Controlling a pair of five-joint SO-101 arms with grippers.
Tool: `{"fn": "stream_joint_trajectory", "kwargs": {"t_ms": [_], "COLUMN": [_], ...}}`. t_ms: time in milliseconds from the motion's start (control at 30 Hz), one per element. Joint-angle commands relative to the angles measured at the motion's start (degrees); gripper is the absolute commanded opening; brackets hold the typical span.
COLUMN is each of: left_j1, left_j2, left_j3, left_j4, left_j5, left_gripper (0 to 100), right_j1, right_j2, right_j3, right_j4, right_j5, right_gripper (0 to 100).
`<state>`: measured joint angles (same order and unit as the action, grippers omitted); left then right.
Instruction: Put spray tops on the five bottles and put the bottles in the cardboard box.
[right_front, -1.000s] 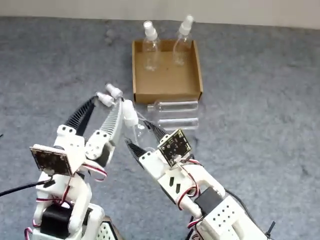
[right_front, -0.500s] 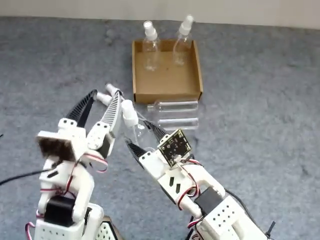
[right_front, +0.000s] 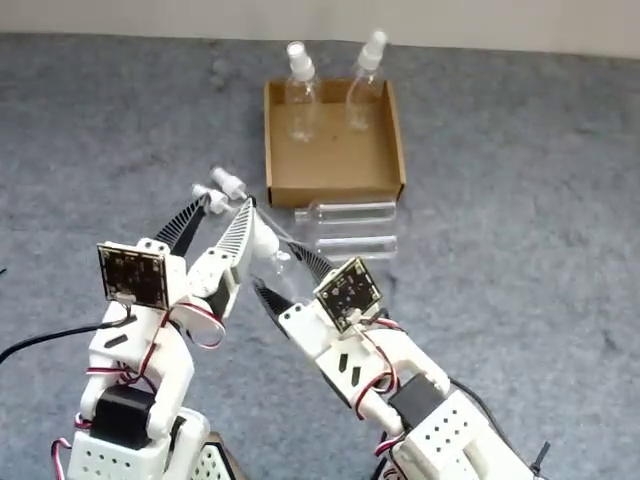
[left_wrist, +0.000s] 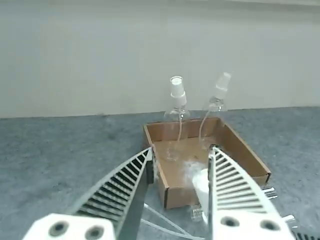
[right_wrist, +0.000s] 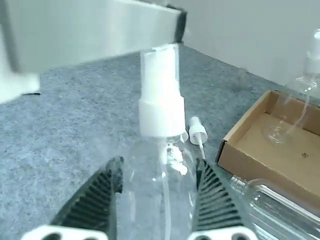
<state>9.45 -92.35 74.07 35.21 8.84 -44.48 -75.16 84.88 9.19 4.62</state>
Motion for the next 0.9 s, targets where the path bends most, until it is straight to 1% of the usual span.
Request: {"fn": "stream_joint_trajectory", "kwargs": {"t_ms": [0, 467, 600, 767, 867], "left_j1": [-0.6, -0.7, -4.1, -9.0, -9.3], "left_j2": [0.8, 0.7, 0.5, -6.8, -12.4], "left_j3": [-0.1, -3.4, -4.2, -3.7, -2.3], "left_j4": [2.3, 2.4, 2.1, 3.1, 5.9], "left_j5": [-0.7, -0.7, -0.6, -0.4, -0.5], "left_gripper": [14, 14, 14, 14, 14], "right_j1": [0.9, 0.9, 1.0, 1.0, 2.3], "right_j2": [-2.0, -1.8, -1.8, -1.8, -1.8], "right_j3": [-1.0, -1.0, -1.0, -1.1, -1.5], "right_j4": [0.0, 0.0, 0.0, 0.0, 0.0], "right_j5": [-0.6, -0.4, -0.4, -0.4, -0.4], "right_gripper": [0.5, 0.5, 0.5, 0.5, 0.5]}}
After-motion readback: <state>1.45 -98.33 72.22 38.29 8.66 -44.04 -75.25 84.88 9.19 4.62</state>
